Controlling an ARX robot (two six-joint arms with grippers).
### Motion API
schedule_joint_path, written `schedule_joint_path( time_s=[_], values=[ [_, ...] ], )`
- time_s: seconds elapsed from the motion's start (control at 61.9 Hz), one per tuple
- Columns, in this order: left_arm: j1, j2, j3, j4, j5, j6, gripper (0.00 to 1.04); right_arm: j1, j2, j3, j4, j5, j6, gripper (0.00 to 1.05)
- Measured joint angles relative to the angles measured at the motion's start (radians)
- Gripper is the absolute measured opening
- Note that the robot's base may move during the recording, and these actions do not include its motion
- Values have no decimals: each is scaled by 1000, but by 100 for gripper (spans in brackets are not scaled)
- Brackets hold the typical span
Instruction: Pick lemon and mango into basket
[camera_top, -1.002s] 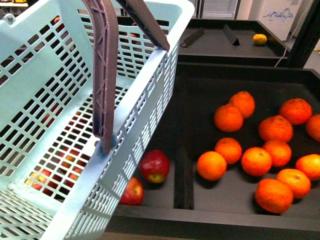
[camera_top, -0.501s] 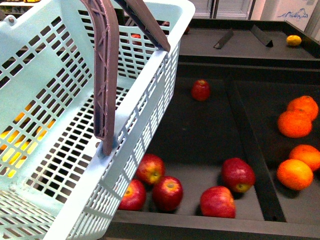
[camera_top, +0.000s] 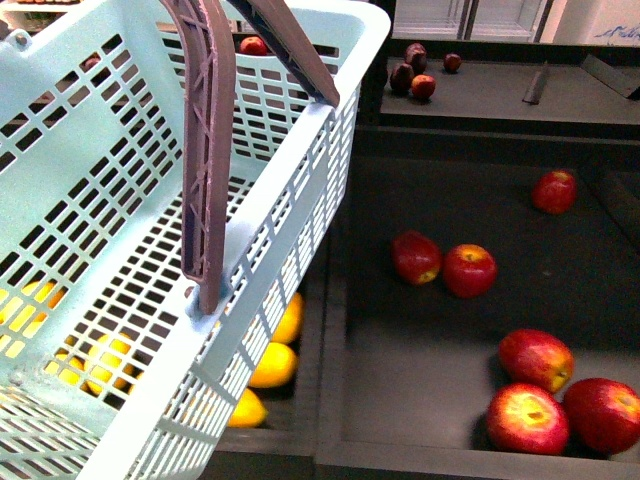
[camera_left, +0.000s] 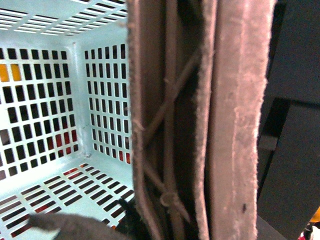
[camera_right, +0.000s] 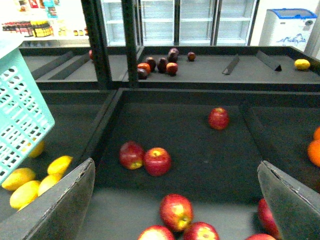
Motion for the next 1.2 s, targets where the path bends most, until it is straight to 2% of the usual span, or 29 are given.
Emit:
schedule_joint_path(
  time_s=[1.083,1.163,1.196],
  values=[
    [14,2,0,0,-14,1,15,-1,0,0,1,-7,0,96],
    [17,0,0,0,-33,18,15,-1,1,0,1,-6,0,96],
    [18,0,6,-23,-10,52,15,-1,1,0,1,-4,0,96]
  ],
)
